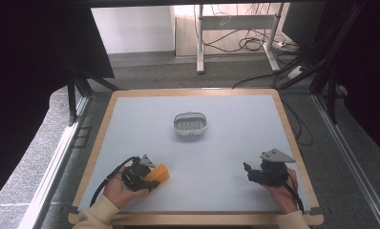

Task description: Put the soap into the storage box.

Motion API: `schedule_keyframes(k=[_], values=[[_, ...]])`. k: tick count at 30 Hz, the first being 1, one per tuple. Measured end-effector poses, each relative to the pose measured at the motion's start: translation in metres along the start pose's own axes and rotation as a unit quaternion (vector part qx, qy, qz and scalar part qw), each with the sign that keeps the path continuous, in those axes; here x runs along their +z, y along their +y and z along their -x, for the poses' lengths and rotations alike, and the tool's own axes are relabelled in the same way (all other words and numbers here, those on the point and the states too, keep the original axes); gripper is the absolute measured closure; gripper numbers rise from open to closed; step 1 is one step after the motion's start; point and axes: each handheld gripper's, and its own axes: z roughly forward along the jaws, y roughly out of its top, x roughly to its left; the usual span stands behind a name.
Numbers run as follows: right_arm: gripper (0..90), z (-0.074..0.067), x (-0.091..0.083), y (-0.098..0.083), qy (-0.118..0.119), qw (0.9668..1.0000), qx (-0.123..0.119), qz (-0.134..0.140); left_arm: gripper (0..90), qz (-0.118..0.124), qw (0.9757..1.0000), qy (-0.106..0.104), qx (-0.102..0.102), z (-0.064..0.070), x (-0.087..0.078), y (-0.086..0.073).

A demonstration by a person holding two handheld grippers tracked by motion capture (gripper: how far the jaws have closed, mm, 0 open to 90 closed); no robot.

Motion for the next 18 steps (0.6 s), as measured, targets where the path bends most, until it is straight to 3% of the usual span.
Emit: schedule_keyframes(k=[18], values=[[20.0,0.0006,-0.0018,0.0002,-0.001,1.0000,0.002,0.005,61.7,0.014,0.9998,-0.015,0.000,-0.0055,-0.0093,-0.0013]])
